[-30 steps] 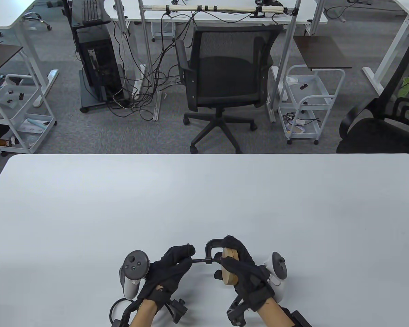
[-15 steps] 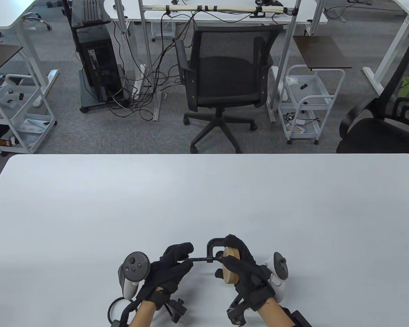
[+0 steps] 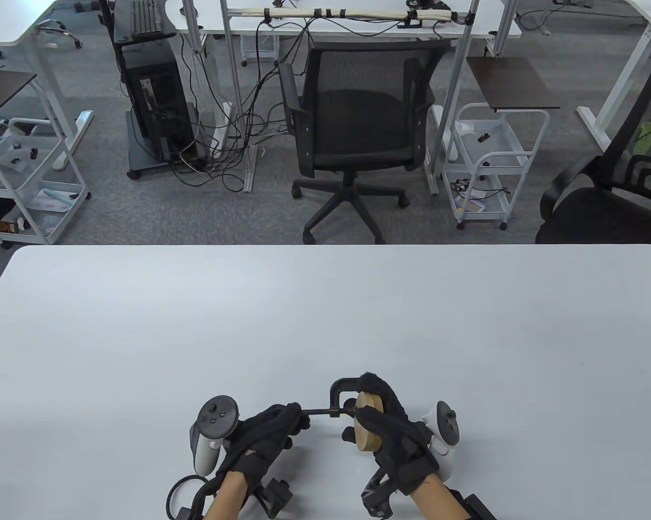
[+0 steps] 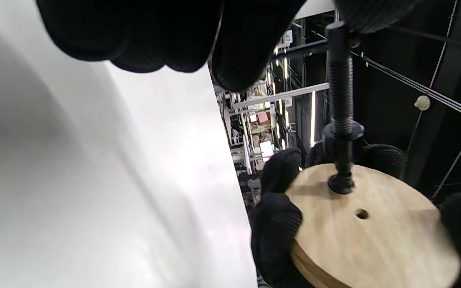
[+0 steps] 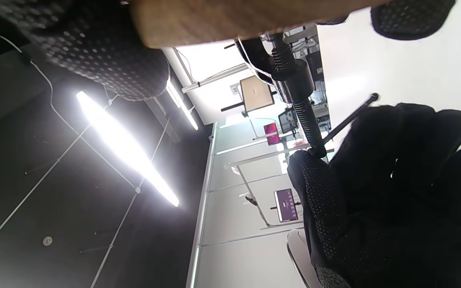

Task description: Screw the clamp shut

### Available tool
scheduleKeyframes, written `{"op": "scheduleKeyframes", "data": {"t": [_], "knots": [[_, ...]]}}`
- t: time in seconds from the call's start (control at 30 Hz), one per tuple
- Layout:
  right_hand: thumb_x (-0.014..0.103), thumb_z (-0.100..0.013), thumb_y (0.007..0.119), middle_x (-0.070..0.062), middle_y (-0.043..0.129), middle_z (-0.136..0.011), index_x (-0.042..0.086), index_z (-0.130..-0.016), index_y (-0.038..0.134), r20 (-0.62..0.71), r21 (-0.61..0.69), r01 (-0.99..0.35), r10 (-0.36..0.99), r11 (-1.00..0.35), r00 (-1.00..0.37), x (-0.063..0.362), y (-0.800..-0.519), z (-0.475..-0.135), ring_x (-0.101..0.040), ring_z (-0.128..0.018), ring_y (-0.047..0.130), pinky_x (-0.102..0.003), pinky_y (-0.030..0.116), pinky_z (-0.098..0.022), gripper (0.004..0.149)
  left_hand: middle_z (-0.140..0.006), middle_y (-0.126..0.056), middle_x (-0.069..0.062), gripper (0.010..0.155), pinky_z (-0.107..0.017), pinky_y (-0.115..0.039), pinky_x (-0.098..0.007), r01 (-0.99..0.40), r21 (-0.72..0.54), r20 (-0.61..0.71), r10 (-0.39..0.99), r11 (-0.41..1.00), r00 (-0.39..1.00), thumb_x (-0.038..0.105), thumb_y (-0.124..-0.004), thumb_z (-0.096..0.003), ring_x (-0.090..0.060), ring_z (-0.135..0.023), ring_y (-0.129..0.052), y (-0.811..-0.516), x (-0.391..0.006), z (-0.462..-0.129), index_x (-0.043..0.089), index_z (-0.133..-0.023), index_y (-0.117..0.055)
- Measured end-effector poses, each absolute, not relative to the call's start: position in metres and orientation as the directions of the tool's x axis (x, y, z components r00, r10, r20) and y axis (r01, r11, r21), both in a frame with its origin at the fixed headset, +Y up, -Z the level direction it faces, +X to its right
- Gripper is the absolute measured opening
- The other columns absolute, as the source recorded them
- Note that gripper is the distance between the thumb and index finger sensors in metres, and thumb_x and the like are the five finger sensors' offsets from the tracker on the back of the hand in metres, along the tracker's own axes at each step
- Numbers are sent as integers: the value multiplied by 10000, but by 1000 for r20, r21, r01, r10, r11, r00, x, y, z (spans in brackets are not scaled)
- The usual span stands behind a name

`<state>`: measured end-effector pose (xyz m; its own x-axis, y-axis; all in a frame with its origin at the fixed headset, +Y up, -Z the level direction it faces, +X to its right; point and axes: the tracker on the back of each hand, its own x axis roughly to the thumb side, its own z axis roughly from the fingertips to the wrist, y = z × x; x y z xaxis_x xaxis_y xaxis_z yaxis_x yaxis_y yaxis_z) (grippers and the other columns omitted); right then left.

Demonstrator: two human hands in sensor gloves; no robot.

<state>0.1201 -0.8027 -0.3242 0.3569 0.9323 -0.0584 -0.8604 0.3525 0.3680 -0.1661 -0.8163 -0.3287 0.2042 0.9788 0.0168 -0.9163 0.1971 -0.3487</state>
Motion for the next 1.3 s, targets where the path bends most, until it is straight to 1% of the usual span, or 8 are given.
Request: {"op": "scheduleKeyframes", "data": {"t": [0.23, 0.63, 0.97, 1.03, 1.1, 1.17, 1.23, 1.3], "knots": [[517, -492, 908, 21, 396, -1145, 209, -1069, 531, -59, 366, -862, 933, 350, 354, 120, -803, -324, -543, -925, 483, -697, 649, -511, 755, -1063, -614, -202, 608, -588, -718, -575, -923, -321, 112, 976, 213, 186, 481, -727, -555, -474, -914, -670, -808, -165, -328, 160, -1064, -641], [518, -492, 907, 14, 394, -1146, 208, -1070, 530, -58, 373, -862, 936, 343, 347, 119, -803, -323, -544, -925, 484, -697, 650, -510, 756, -1067, -652, -169, 462, -598, -708, -609, -925, -253, 249, 943, 282, 220, 341, -842, -495, -460, -932, -684, -798, -164, -327, 291, -953, -800], [517, -491, 909, 13, 391, -1145, 207, -1070, 529, -52, 343, -868, 930, 358, 363, 124, -802, -326, -545, -925, 484, -698, 650, -508, 758, -1086, -592, -198, 647, -599, -701, -603, -944, -252, 183, 968, 215, 171, 417, -818, -517, -479, -935, -655, -801, -167, -326, 202, -1085, -595], [517, -489, 910, 12, 391, -1145, 207, -1069, 531, -53, 337, -867, 927, 367, 372, 126, -802, -326, -544, -924, 485, -699, 649, -509, 759, -1062, -608, -212, 621, -584, -719, -583, -950, -194, 155, 964, 245, 217, 456, -805, -518, -481, -905, -682, -801, -169, -325, 148, -1031, -642], [517, -491, 908, 13, 390, -1146, 207, -1069, 530, -51, 333, -867, 925, 371, 376, 126, -801, -326, -544, -925, 484, -698, 649, -509, 757, -989, -729, -199, 556, -542, -759, -564, -944, -155, 110, 955, 290, 276, 561, -754, -522, -475, -839, -767, -803, -171, -324, 101, -816, -859], [521, -492, 906, 14, 387, -1147, 211, -1070, 525, -48, 339, -864, 924, 373, 380, 126, -801, -326, -542, -927, 482, -696, 650, -512, 759, -938, -807, -194, 612, -525, -772, -560, -929, -238, 63, 959, 284, 277, 623, -674, -543, -483, -795, -808, -809, -170, -326, 97, -642, -972], [521, -494, 905, 14, 386, -1147, 211, -1070, 526, -52, 348, -857, 921, 379, 386, 125, -801, -325, -541, -928, 483, -695, 651, -512, 756, -981, -754, -213, 672, -556, -740, -574, -908, -346, -3, 967, 239, 255, 645, -625, -560, -506, -837, -751, -814, -167, -326, 77, -707, -954], [521, -492, 906, 14, 387, -1147, 210, -1071, 527, -61, 365, -850, 921, 379, 385, 122, -801, -324, -542, -928, 483, -696, 650, -512, 759, -1022, -691, -225, 729, -567, -735, -566, -913, -352, 11, 977, 205, 215, 658, -612, -562, -505, -860, -722, -816, -163, -326, 47, -880, -852]]}}
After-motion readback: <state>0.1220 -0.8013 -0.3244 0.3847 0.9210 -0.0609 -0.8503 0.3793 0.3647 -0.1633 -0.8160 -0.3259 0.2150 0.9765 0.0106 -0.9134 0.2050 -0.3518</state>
